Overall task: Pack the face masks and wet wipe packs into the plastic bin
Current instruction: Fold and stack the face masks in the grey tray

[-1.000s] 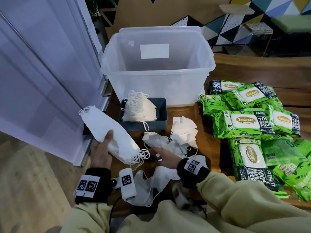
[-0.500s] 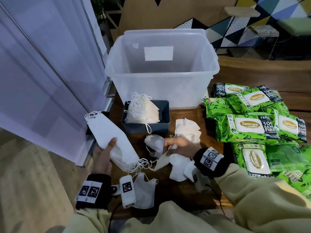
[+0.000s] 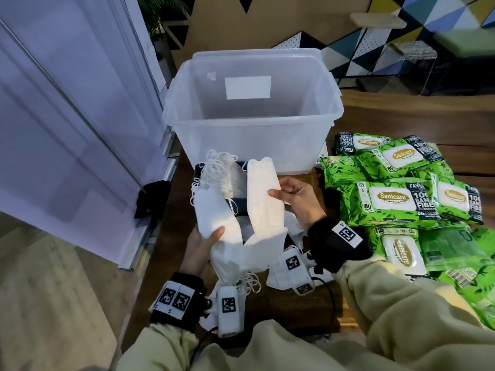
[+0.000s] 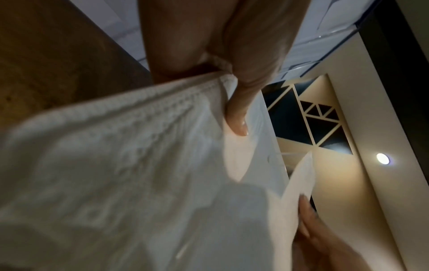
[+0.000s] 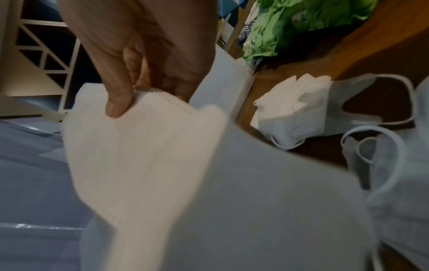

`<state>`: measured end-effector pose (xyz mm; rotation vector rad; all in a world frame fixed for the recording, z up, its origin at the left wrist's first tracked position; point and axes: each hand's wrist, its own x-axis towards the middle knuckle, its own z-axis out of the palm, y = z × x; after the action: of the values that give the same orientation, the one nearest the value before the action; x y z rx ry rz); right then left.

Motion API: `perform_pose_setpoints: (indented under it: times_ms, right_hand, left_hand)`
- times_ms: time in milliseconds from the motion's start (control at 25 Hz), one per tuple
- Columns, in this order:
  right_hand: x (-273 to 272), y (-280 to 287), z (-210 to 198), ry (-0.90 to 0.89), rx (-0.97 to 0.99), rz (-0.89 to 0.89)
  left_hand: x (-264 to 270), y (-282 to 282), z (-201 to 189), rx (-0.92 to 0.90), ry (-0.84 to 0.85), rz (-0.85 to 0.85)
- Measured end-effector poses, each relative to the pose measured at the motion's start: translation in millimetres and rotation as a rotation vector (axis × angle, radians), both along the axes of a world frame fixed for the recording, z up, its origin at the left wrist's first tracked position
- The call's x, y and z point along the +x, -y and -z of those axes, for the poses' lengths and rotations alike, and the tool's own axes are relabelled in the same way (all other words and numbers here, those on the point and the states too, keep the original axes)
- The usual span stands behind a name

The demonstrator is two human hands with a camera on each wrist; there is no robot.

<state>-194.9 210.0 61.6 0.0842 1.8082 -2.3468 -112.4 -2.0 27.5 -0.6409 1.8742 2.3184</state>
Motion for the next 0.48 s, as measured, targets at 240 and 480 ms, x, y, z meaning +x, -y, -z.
perform_pose_setpoints:
  times_ms: [240,480]
  right_hand:
    - [-9.2,8.1,-9.4,-0.176,0.139,-0.042]
    - [-8.8,12.6,-10.7,-0.2,0.18,-0.015]
  left_hand:
    - [-4.6,-7.6,-3.8,-0.01,-0.02,0.017]
    - [-6.9,-4.1,-1.3,0.006,-0.038,0.032]
